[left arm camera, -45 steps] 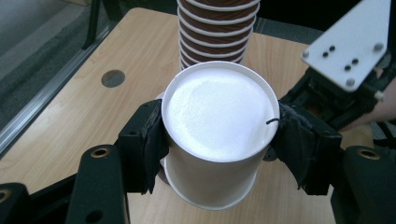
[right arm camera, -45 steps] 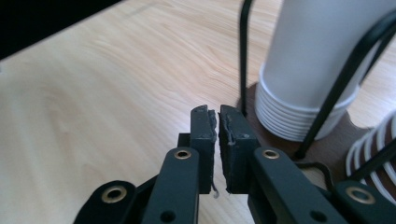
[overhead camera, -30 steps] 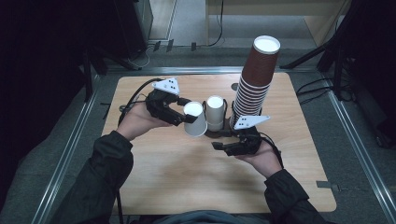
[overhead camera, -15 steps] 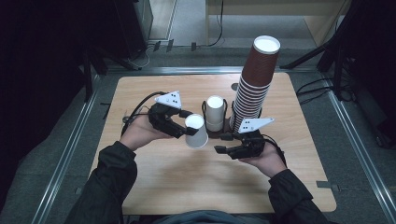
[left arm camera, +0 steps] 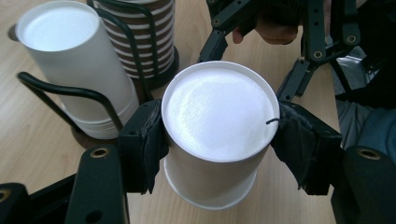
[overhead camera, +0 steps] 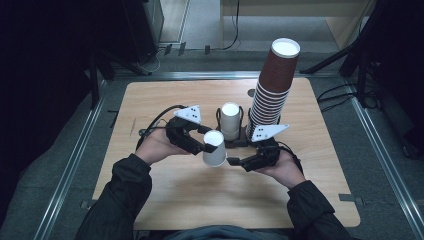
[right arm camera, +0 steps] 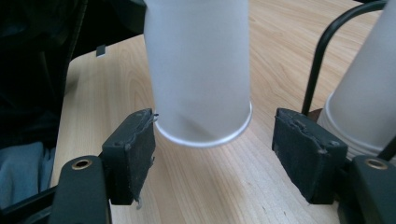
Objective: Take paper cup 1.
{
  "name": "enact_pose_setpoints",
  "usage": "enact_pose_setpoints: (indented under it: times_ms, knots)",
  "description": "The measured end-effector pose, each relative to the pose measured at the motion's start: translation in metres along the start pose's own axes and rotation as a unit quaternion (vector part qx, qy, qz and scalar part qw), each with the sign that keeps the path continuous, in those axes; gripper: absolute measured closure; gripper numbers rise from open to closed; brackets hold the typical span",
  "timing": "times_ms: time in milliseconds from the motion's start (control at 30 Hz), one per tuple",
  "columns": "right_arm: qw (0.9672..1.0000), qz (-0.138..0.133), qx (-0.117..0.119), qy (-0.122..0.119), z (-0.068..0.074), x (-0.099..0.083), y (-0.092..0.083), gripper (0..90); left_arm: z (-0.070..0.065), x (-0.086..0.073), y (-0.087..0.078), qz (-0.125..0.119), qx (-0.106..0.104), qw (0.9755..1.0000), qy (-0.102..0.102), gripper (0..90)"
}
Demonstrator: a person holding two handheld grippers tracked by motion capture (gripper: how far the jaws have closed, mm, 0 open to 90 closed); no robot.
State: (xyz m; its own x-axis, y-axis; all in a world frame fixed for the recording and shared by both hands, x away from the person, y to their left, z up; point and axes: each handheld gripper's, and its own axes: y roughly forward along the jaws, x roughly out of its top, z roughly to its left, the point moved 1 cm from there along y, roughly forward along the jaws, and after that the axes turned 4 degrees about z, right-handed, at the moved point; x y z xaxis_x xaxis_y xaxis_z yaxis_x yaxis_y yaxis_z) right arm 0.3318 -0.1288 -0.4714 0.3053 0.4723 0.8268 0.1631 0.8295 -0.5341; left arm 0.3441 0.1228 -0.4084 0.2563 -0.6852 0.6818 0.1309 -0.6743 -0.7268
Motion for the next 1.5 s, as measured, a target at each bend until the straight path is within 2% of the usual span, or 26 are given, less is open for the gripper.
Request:
enact_pose_setpoints:
  times_ms: [300,467,500,967,1233,1500]
  knots:
    - [0.9995,0.011,0.03,-0.004,0.003,0.0,0.007,22.1,-0.006,0.004,0.015,0.004,-0.01,0.9999,0.011,35.7]
    - [0.9996,0.017,0.023,-0.006,0.004,0.0,0.013,22.3,-0.011,0.006,0.019,0.002,-0.014,0.9998,0.015,35.8]
    - [0.9993,0.02,0.03,-0.009,0.005,0.001,0.016,22.2,-0.012,0.006,0.021,0.004,-0.016,0.9997,0.019,35.7]
    - [0.999,0.032,0.027,-0.016,0.008,0.001,0.024,21.1,-0.022,0.011,0.031,0.01,-0.028,0.999,0.035,35.8]
    - [0.9988,0.032,0.032,-0.017,0.007,0.0,0.024,23.2,-0.023,0.012,0.031,0.007,-0.028,0.999,0.035,35.7]
    - [0.9984,0.035,0.03,-0.033,0.01,0.001,0.024,27.6,-0.023,0.011,0.032,0.011,-0.03,0.999,0.032,35.8]
